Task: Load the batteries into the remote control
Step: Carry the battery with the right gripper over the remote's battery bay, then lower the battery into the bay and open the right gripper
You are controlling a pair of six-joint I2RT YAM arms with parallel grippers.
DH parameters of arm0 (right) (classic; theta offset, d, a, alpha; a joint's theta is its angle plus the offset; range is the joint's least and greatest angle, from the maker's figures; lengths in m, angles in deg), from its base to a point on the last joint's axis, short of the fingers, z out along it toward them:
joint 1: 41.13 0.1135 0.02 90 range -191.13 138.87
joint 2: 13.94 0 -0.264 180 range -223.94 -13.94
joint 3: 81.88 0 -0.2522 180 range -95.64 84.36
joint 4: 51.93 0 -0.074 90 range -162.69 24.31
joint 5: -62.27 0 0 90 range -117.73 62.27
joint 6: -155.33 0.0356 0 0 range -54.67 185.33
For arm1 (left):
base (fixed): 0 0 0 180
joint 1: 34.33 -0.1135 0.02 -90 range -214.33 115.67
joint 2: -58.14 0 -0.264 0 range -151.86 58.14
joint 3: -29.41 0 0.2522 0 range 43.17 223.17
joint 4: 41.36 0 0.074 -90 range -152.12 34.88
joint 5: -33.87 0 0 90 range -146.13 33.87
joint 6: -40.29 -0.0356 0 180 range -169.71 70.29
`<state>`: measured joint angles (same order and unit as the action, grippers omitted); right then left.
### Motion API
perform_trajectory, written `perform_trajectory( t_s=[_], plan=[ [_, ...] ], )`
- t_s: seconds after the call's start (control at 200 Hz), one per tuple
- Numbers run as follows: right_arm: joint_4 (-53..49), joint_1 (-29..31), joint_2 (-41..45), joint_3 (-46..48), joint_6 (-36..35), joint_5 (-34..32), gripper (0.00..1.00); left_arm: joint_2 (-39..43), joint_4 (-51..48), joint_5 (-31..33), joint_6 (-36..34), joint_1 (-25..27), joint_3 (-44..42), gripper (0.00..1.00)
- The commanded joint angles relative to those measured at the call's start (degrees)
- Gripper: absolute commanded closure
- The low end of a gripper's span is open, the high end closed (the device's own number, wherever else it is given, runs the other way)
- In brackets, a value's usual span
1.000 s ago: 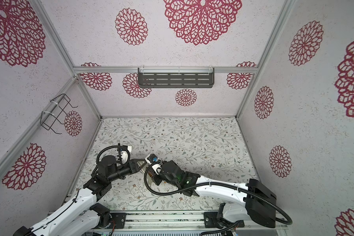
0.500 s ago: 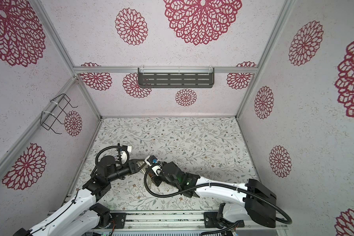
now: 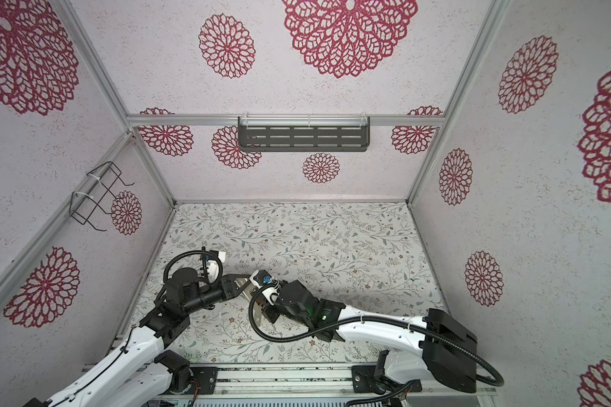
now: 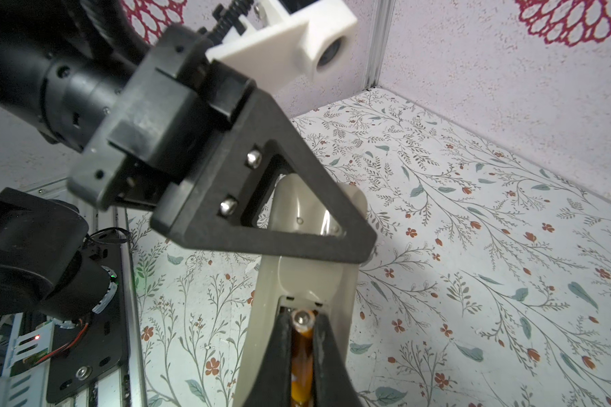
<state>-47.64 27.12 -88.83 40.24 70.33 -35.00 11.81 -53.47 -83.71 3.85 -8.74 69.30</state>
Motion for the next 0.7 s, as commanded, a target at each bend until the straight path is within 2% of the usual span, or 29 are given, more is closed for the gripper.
perform_trajectory(
  t_s=[0.0, 0.2, 0.485, 0.695],
  plan=[
    [-2.9, -0.5, -0.6, -1.1, -1.7, -3.3, 1.00, 1.2, -1.4, -0.7, -2.1, -0.1, 1.8, 1.00],
    [-3.4, -0.4, -1.9, -1.7, -1.8, -3.8, 1.00, 0.9, -1.3, -0.8, -2.2, -0.1, 1.9, 1.00],
    [-3.4, -0.4, -1.8, -2.0, -1.5, -4.3, 0.81, 0.4, -0.5, -1.3, -2.1, -0.1, 1.9, 1.00],
    [-1.8, -0.4, -0.5, -0.9, -1.3, -3.6, 0.74, -0.2, 1.0, -1.9, -1.6, -0.1, 1.1, 1.00]
  ],
)
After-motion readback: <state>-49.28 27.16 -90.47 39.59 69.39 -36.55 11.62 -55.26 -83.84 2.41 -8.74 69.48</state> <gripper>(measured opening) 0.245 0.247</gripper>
